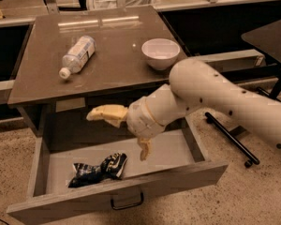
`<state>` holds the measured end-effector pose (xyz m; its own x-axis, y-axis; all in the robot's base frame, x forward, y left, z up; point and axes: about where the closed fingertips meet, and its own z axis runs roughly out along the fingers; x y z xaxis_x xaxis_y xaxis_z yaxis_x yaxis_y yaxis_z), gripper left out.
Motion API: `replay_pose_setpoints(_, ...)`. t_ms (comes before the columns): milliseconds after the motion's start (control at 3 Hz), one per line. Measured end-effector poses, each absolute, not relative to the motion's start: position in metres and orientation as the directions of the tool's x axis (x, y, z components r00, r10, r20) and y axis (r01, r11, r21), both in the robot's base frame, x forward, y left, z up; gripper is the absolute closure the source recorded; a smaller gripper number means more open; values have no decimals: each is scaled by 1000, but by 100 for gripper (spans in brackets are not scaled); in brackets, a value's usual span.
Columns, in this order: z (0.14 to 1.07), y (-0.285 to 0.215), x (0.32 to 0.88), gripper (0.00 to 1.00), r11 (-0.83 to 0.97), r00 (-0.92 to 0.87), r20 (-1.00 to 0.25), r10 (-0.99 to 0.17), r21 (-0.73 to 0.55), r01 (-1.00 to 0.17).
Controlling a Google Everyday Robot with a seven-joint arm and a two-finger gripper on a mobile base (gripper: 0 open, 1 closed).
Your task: Place blue chip bag into top drawer
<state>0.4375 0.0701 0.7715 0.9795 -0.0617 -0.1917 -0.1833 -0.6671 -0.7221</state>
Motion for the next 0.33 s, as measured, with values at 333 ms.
replay_pose_setpoints(333,778,68,436,0,-672,980,-195,-46,-719,-175)
